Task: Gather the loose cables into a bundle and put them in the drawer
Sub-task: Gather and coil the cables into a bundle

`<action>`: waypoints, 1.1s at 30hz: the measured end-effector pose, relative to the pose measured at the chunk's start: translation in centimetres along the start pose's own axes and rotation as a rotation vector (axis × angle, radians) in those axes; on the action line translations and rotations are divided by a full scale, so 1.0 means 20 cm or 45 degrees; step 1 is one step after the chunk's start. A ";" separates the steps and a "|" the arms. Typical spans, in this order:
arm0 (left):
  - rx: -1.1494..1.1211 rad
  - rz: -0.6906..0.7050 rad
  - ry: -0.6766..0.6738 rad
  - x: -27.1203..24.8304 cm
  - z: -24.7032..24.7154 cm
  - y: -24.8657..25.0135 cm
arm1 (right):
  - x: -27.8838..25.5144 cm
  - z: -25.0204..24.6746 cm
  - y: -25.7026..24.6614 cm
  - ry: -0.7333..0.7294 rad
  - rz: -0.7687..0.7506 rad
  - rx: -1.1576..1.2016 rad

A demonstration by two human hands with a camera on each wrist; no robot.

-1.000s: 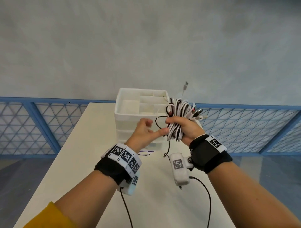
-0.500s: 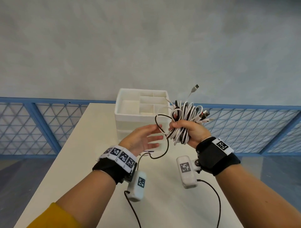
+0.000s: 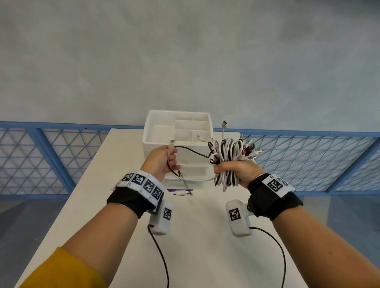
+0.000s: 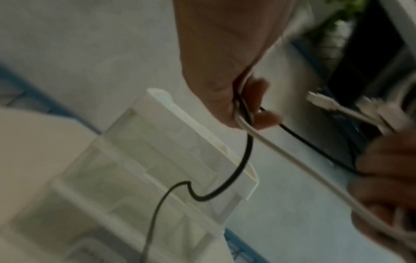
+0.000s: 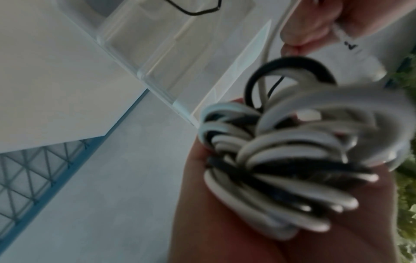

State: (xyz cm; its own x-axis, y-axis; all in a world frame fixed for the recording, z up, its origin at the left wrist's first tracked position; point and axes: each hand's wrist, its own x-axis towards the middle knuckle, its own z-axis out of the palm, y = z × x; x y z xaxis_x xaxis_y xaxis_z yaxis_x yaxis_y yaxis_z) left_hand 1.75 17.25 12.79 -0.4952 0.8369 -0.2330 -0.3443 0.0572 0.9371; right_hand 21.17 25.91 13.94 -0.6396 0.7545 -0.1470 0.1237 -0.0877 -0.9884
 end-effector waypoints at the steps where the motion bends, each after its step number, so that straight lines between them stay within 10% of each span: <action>1: 0.008 -0.009 -0.064 0.00 -0.02 0.00 | 0.01 -0.01 0.00 0.022 -0.004 0.020; 8: 0.003 -0.101 -0.309 -0.02 -0.12 -0.11 | 0.02 -0.01 -0.07 0.161 -0.124 0.148; 14: 0.967 0.044 -0.493 -0.04 -0.16 -0.27 | 0.01 0.01 -0.12 0.175 -0.143 0.460; 21: 1.420 0.044 -0.529 -0.07 -0.13 -0.29 | 0.00 0.00 -0.16 0.206 -0.171 0.366; 26: 1.374 0.686 -0.371 -0.11 0.11 -0.08 | -0.05 0.06 -0.16 0.096 -0.144 0.256; 33: 1.127 0.249 -0.749 -0.06 0.07 -0.24 | -0.05 0.01 -0.19 0.133 -0.210 0.332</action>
State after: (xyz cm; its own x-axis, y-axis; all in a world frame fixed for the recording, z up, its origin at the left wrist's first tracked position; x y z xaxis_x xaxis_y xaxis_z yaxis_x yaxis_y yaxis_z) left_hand 5.13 16.86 8.97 0.0629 0.9909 -0.1191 0.5150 0.0700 0.8543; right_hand 21.14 25.46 17.91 -0.5521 0.8337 0.0076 -0.1823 -0.1118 -0.9769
